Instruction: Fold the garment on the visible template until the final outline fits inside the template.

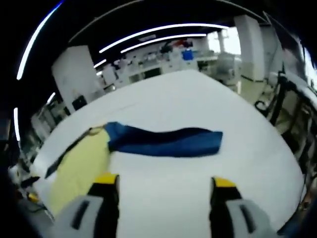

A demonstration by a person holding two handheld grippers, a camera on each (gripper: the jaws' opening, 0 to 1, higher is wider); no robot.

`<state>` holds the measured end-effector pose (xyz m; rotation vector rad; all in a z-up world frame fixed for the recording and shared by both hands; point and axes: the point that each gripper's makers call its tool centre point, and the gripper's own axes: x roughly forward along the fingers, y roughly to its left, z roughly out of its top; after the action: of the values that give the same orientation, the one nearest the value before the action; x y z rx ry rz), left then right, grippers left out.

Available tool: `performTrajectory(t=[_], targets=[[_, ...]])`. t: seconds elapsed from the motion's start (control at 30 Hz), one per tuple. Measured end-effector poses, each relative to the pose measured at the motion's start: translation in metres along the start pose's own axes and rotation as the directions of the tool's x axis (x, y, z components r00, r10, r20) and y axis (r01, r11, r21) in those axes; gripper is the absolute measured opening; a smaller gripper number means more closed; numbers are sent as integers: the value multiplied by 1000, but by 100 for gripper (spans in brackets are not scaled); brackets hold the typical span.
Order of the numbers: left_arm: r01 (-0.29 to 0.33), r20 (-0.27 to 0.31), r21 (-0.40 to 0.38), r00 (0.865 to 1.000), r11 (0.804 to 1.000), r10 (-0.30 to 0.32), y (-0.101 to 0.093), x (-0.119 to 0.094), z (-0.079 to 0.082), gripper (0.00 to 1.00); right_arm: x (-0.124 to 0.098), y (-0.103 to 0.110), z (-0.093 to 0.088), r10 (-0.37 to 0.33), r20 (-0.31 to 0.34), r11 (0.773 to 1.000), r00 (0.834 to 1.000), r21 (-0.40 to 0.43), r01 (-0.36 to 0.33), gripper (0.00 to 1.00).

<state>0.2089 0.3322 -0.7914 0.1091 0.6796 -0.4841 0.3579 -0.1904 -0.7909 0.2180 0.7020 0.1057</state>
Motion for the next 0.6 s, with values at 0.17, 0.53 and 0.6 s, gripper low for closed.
performTrajectory(t=[0.17, 0.53, 0.6], targets=[[0, 4, 3, 1000, 1000, 0, -3, 1, 4, 99, 15, -19, 9, -51, 5, 999, 999, 16, 51, 65], [-7, 15, 45, 1000, 999, 6, -22, 1, 18, 96, 46, -49, 10, -129, -31, 991, 991, 30, 130, 50], [-5, 15, 54, 1000, 999, 4, -25, 1, 19, 96, 53, -57, 11, -151, -32, 988, 988, 19, 152, 47]])
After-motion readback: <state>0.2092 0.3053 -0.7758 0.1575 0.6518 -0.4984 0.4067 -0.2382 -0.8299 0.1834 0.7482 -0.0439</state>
